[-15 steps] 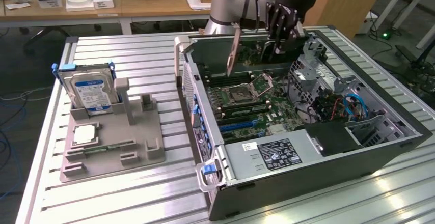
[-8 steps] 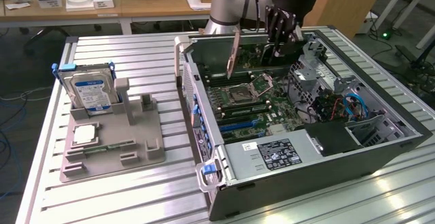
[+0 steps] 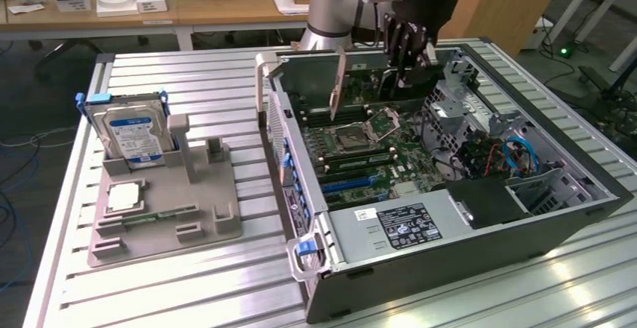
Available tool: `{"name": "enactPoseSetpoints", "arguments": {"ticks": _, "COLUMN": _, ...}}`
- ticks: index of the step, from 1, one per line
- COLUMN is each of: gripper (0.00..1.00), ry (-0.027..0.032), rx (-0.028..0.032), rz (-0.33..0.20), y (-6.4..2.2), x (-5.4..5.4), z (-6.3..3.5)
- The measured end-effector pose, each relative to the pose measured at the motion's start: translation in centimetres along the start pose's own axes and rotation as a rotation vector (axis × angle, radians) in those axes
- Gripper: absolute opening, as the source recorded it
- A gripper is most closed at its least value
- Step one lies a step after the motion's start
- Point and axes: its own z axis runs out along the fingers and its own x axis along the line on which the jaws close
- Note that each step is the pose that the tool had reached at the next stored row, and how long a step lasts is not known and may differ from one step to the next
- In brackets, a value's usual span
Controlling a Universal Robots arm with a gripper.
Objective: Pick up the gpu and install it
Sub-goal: 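Insert the gpu into the slot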
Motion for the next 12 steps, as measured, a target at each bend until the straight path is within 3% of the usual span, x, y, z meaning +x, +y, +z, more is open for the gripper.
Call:
{"name": "enactPoseSetpoints", "arguments": {"ticks": 8, "gripper": 0.28, "ry": 0.0012, "rx": 0.0002, "rz": 0.020, "y": 0.13, "x": 0.65, "z": 0.85}}
{"name": "enactPoseSetpoints", "arguments": {"ticks": 12, "gripper": 0.28, "ry": 0.0015, "rx": 0.0002, "rz": 0.020, "y": 0.98, "x": 0.72, "z": 1.17}}
